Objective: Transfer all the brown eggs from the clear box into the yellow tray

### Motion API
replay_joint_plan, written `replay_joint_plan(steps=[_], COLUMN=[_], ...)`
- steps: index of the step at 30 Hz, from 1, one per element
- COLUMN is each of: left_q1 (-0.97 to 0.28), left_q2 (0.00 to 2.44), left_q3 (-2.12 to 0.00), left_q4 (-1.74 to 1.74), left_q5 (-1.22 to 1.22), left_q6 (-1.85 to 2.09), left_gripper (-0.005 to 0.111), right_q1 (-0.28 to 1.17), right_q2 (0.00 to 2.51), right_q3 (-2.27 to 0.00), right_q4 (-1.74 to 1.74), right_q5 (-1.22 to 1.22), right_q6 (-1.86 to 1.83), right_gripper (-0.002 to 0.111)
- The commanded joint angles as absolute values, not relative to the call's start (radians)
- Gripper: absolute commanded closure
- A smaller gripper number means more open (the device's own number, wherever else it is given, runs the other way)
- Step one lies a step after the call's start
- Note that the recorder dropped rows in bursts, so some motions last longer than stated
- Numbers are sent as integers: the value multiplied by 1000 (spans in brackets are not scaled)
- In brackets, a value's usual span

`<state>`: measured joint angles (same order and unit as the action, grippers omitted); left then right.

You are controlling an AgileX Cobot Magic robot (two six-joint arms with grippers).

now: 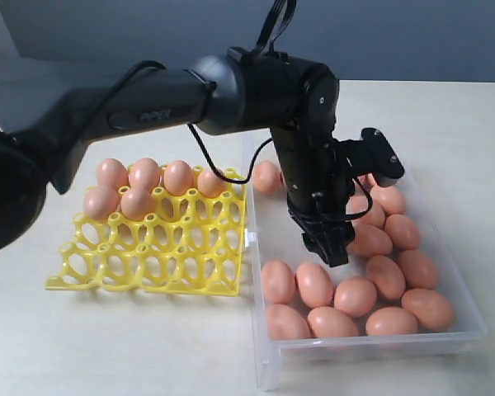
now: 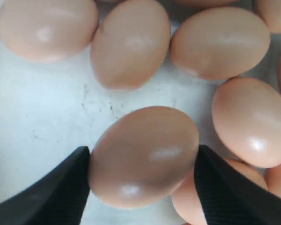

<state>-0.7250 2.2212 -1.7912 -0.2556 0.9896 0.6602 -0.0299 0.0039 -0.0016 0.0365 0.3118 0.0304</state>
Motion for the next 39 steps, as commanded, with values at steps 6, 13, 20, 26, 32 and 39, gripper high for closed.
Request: replay_joint_plan(steps=[6,13,20,26,32,39], left_q1=[-608,-574,-574,-581,-581,-581], left_q2=[2022,1869,1859,1860,1860,1860], left_q3=[-1755,-1542,-1279,-1193,-1175,-1175], left_q4=[-343,215,426,535,544,462], left_q5=[988,991,904,828,804,782], left_q6=[602,267,86,0,0,14], left_gripper=[106,106,106,106,106,105], right_q1=[-30,-30,-30,-30,-30,-30], right_q2=[0,0,0,0,0,0], right_q3=[0,0,0,0,0,0], right_q4=[36,36,36,36,36,36], right_q5=[305,305,305,305,305,305], right_q6=[26,26,26,26,26,26], right_gripper=[109,109,109,109,109,109])
